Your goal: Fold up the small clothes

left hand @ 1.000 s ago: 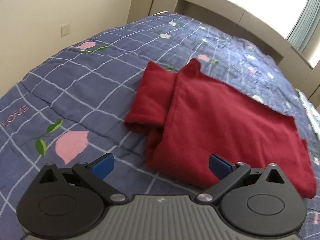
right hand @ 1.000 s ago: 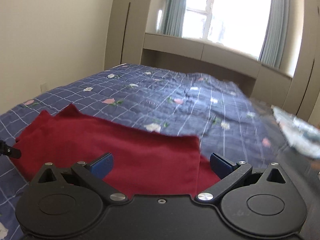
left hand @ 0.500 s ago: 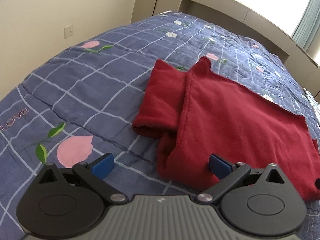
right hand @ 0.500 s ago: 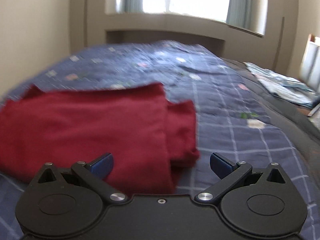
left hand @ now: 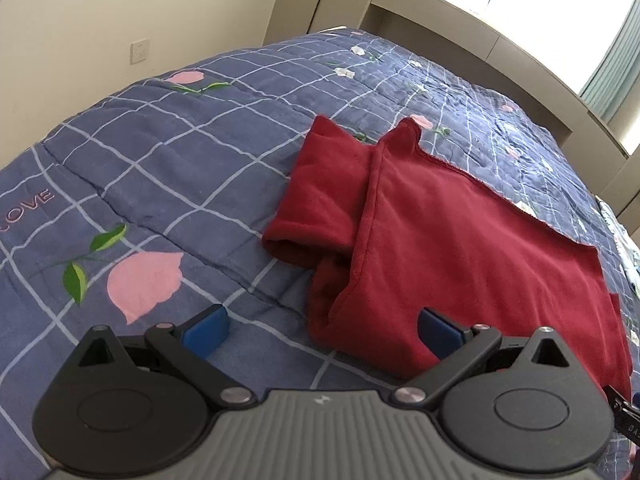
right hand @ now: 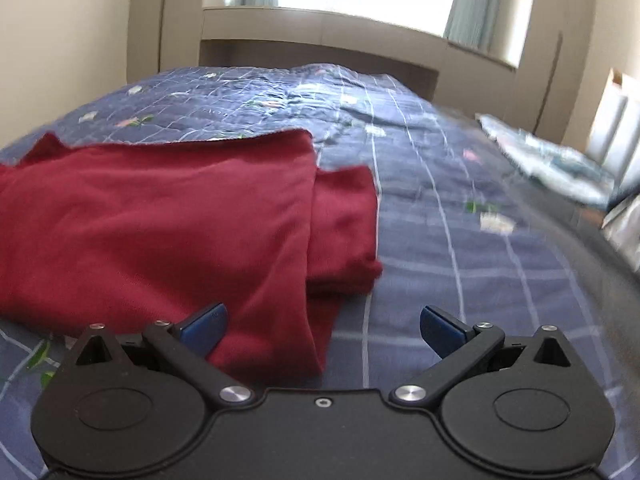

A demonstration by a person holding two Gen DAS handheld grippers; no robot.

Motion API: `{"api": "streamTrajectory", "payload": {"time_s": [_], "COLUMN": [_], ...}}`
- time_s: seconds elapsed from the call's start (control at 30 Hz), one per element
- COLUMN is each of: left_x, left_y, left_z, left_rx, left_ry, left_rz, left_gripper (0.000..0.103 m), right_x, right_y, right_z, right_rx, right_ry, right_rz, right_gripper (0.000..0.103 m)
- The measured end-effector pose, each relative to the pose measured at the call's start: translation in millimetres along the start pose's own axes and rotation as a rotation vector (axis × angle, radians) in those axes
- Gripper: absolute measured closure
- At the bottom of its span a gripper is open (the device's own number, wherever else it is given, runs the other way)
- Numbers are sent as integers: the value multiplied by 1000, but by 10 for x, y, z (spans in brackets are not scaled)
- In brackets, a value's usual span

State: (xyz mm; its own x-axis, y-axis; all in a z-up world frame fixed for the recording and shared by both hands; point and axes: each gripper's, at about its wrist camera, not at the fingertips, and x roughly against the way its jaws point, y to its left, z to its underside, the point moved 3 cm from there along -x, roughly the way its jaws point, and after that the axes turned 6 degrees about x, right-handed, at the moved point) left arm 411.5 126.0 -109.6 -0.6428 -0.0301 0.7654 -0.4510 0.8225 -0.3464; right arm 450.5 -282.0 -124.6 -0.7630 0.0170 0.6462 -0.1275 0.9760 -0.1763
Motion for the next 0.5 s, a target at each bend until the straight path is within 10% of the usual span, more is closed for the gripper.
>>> {"api": "streamTrajectory", "payload": {"time_s": [0.5], "left_x": [37], "left_y": [32], "left_z": [-3], "left_rx": [174], "left_ry": [-27], "left_rz": [108], "left_gripper": [12], "right_x": [169], "right_y": [-28], "right_z": [128], "right_rx": [-53], "right_ry": [-36], "right_rz": [-25], "right_gripper": [1]}}
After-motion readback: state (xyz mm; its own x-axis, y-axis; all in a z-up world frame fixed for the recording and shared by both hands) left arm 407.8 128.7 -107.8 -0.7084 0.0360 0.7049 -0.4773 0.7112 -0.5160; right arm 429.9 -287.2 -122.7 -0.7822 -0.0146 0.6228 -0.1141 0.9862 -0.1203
